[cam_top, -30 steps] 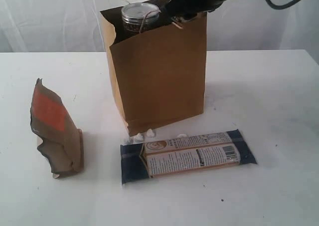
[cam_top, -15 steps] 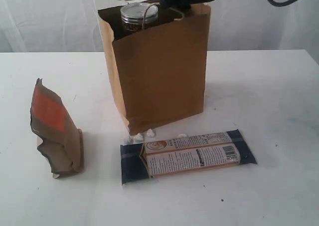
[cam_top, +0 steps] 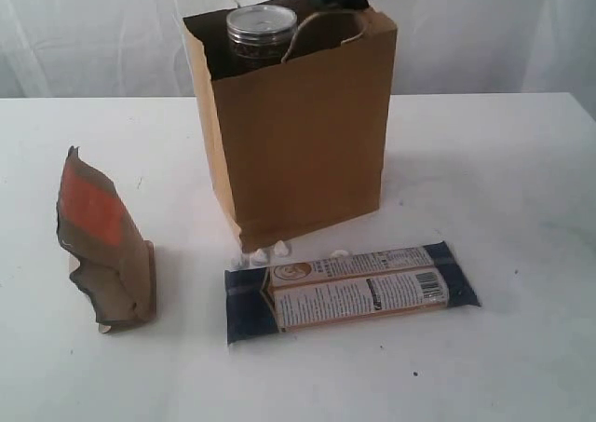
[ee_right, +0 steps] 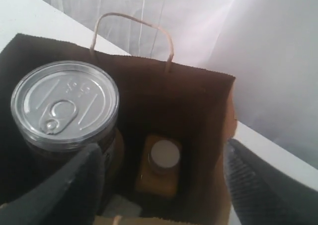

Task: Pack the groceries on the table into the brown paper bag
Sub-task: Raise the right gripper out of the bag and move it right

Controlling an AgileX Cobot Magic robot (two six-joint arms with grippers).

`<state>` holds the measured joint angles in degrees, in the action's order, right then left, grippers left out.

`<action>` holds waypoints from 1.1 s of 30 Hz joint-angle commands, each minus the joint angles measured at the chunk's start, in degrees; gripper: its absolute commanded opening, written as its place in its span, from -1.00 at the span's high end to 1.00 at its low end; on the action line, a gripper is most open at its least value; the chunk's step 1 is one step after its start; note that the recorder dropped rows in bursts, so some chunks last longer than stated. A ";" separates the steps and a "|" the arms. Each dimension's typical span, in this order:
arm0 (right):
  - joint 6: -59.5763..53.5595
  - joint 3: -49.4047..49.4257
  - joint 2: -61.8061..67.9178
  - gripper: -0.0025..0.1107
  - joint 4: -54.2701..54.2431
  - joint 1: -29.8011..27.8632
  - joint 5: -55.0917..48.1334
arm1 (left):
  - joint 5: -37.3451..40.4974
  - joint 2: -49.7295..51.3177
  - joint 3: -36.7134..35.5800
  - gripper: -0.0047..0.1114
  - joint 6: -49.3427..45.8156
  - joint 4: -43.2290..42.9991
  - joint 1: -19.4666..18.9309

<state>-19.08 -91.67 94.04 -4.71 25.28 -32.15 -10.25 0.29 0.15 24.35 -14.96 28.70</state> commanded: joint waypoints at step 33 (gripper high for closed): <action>20.00 29.62 -44.75 -0.17 25.50 -1.91 -19.27 | -0.65 -0.29 -0.15 0.92 -0.32 -0.47 -0.04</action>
<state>0.00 -65.06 52.45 20.23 23.68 -48.56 -10.25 0.29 0.15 24.35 -14.96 28.70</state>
